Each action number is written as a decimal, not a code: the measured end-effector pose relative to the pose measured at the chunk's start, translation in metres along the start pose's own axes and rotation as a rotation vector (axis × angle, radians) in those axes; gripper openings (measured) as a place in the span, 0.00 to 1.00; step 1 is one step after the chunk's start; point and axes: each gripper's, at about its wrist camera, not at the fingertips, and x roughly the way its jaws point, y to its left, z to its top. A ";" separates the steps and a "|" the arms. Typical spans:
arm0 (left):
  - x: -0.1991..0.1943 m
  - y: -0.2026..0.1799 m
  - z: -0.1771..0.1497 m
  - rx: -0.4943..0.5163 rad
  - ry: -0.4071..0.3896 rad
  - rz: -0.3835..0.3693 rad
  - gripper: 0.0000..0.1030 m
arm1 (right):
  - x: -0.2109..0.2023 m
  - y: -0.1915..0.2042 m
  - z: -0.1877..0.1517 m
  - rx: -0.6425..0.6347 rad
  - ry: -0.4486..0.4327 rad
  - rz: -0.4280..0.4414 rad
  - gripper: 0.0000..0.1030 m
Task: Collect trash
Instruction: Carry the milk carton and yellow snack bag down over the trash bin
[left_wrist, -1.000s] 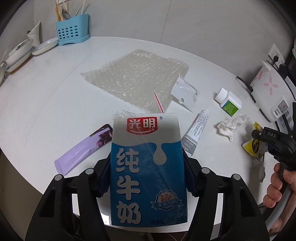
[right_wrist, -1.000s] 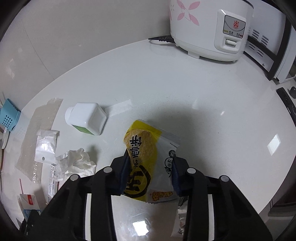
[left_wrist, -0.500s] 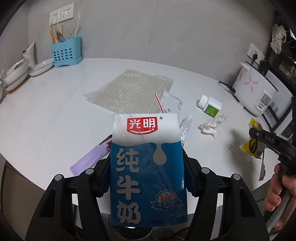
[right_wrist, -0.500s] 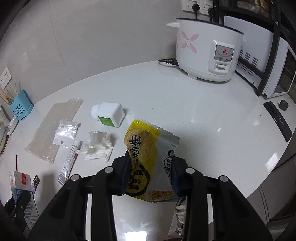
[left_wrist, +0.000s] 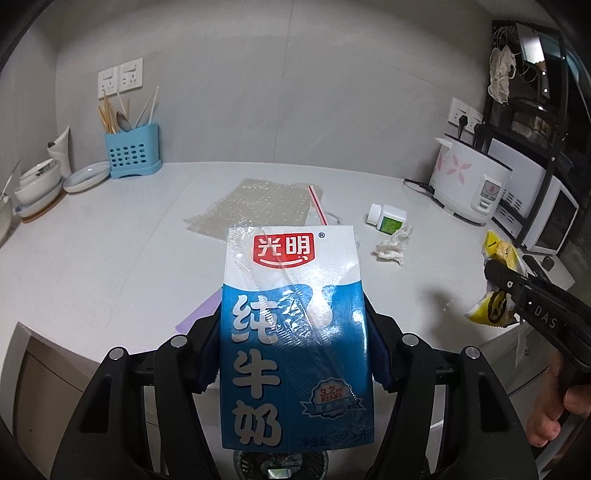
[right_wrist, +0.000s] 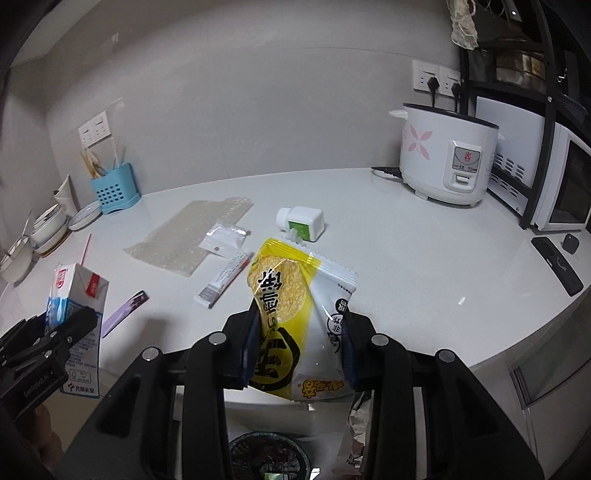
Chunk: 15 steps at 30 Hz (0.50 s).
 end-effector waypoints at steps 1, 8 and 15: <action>-0.006 0.002 -0.005 0.004 -0.010 -0.009 0.60 | -0.006 0.004 -0.006 -0.011 -0.012 0.015 0.33; -0.045 0.014 -0.043 0.034 -0.080 -0.007 0.60 | -0.042 0.025 -0.066 -0.052 -0.074 0.077 0.33; -0.069 0.021 -0.095 0.043 -0.097 -0.009 0.60 | -0.068 0.045 -0.127 -0.090 -0.099 0.142 0.33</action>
